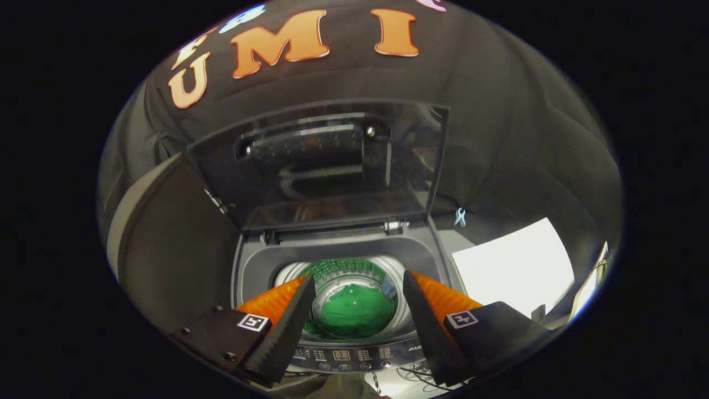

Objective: Put the clothes into the washing machine and then close the washing machine lid.

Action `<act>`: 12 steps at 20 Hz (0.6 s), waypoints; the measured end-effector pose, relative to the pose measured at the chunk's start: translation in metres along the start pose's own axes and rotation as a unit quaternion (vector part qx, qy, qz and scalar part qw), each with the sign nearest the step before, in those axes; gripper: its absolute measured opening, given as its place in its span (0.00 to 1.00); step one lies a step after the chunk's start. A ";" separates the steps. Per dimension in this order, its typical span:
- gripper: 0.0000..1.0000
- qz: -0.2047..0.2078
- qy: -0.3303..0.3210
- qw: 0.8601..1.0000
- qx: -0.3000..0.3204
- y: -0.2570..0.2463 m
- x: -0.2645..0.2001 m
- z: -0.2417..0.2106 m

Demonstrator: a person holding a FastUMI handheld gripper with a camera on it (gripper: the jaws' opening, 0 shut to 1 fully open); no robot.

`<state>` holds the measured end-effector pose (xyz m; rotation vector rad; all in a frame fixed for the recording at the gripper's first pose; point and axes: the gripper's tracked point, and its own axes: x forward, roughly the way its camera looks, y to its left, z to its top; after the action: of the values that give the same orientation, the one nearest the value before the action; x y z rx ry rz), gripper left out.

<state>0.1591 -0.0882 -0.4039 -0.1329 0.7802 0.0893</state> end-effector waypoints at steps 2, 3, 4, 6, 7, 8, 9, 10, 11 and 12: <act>1.00 0.003 -0.024 1.000 -0.003 -0.003 -0.015 0.026; 1.00 0.003 -0.036 0.999 -0.006 -0.006 -0.021 0.040; 1.00 0.005 -0.049 0.999 -0.009 -0.006 -0.028 0.053; 1.00 0.007 -0.078 0.997 -0.010 -0.007 -0.039 0.087; 1.00 0.008 -0.093 0.996 -0.008 -0.008 -0.043 0.103; 1.00 0.009 -0.106 0.994 -0.007 -0.009 -0.046 0.119; 1.00 0.009 -0.119 0.993 -0.006 -0.008 -0.047 0.135; 1.00 0.008 -0.127 0.992 -0.007 -0.009 -0.047 0.148; 1.00 0.008 -0.135 0.991 -0.007 -0.008 -0.045 0.160; 1.00 0.009 -0.144 0.989 -0.009 -0.005 -0.040 0.173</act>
<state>0.2518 -0.0683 -0.2534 -0.1271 0.4921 0.1306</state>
